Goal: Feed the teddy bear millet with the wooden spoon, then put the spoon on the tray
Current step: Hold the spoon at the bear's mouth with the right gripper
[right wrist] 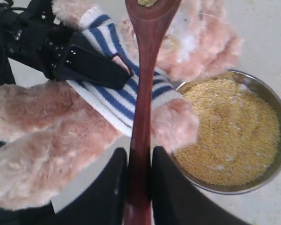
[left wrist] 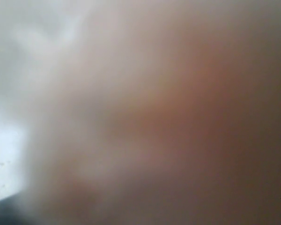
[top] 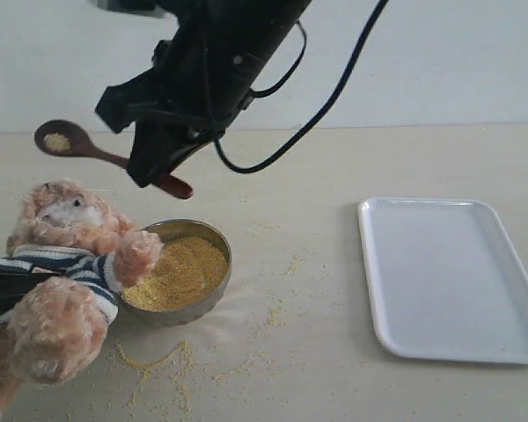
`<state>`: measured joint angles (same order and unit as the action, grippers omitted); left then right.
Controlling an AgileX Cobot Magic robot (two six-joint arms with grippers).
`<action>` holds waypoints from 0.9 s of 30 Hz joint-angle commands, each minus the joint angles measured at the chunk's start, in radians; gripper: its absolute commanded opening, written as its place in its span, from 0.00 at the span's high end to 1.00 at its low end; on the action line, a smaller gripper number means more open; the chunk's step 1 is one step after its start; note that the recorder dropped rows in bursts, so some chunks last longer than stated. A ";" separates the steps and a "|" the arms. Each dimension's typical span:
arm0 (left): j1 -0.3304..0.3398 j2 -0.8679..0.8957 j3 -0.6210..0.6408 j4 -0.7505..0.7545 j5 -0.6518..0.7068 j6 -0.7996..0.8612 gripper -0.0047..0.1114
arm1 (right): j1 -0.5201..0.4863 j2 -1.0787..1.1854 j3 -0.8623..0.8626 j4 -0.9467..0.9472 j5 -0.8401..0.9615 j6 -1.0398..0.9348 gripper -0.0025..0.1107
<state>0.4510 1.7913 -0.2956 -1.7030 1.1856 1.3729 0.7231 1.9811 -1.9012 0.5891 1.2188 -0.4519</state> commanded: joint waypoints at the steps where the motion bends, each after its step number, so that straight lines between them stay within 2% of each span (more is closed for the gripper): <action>1: -0.042 -0.002 0.003 -0.007 0.035 0.011 0.92 | 0.038 0.042 -0.023 -0.018 -0.005 -0.030 0.98; 10: -0.045 -0.002 0.003 -0.031 0.035 0.011 0.92 | 0.085 0.054 -0.023 -0.278 -0.031 -0.108 0.98; 18: -0.045 -0.002 0.003 -0.031 0.035 0.011 0.92 | 0.135 0.054 -0.023 -0.317 -0.113 -0.186 0.98; 22: -0.045 -0.002 0.003 -0.029 0.035 0.011 0.92 | 0.179 0.054 -0.023 -0.443 -0.166 -0.168 0.98; 27: -0.045 -0.002 0.003 -0.029 0.035 0.011 0.92 | 0.226 0.054 -0.023 -0.636 -0.145 -0.111 0.98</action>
<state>0.4106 1.7913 -0.2956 -1.7271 1.1861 1.3772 0.9280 2.0384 -1.9189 0.0611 1.0663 -0.5917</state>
